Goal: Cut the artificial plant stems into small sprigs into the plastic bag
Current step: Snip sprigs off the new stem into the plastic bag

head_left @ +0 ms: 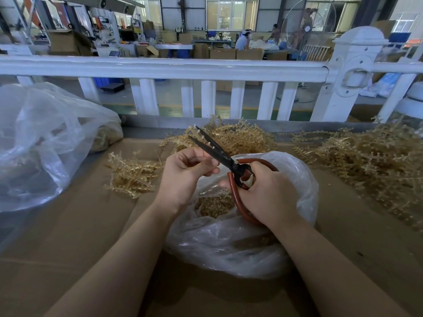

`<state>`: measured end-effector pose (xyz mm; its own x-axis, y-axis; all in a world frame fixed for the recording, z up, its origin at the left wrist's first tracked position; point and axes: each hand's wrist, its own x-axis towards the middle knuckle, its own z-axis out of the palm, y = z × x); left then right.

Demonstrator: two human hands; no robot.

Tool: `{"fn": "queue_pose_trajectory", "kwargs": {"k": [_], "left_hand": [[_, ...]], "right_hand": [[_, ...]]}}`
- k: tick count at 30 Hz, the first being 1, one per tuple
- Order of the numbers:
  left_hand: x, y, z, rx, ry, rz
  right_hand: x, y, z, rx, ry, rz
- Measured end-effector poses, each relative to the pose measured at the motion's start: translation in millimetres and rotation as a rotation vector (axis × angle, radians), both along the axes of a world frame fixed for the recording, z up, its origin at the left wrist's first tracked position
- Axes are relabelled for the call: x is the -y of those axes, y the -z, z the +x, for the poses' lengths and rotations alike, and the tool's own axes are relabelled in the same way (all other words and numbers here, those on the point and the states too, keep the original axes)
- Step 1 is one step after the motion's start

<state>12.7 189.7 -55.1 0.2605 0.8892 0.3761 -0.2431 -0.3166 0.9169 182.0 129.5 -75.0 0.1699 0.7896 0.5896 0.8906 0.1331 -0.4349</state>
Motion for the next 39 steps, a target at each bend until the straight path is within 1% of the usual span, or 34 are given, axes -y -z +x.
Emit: {"fn": "queue_pose_trajectory", "kwargs": {"k": [5,9,11,16,18,23,28,30,35,38,39], "left_hand": [[0.3,0.1,-1.2,0.069,0.051,-0.065],[0.7,-0.8,-0.7,0.111,0.085,-0.114],[0.0,-1.1,-0.4,0.135,0.085,-0.136],[-0.6,-4.3,-1.8,0.259,0.056,-0.221],[-0.2,-5.3,-2.5,0.28,0.054,-0.234],[8.0,-3.3,3.3,0.054,0.095,-0.184],[8.6,2.7,11.4,-0.132,0.082,-0.107],[7.9,5.9,12.4,-0.182,0.052,-0.089],[9.4,7.4,12.2,-0.293,0.024,-0.045],[12.8,6.2,12.5,-0.4,-0.094,0.105],[13.8,5.3,12.1,-0.406,-0.142,0.147]], "right_hand": [[-0.8,0.6,-1.2,0.002,-0.007,0.015],[-1.0,4.8,-1.8,-0.084,-0.069,0.063],[-2.2,6.7,-1.3,-0.119,-0.071,0.065],[-4.6,7.2,-2.1,-0.114,-0.057,0.044],[-5.3,7.2,-1.4,-0.173,-0.065,0.022],[-10.1,6.4,3.3,-0.409,-0.103,-0.038],[-8.3,0.0,0.9,-0.678,-0.215,-0.115],[-7.7,-0.4,-0.1,-0.698,-0.233,-0.132],[-8.0,-0.7,-0.6,-0.664,-0.259,-0.131],[-6.3,-1.9,-0.7,-0.7,-0.297,-0.131],[-5.9,-2.3,-0.6,-0.721,-0.31,-0.126]]}}
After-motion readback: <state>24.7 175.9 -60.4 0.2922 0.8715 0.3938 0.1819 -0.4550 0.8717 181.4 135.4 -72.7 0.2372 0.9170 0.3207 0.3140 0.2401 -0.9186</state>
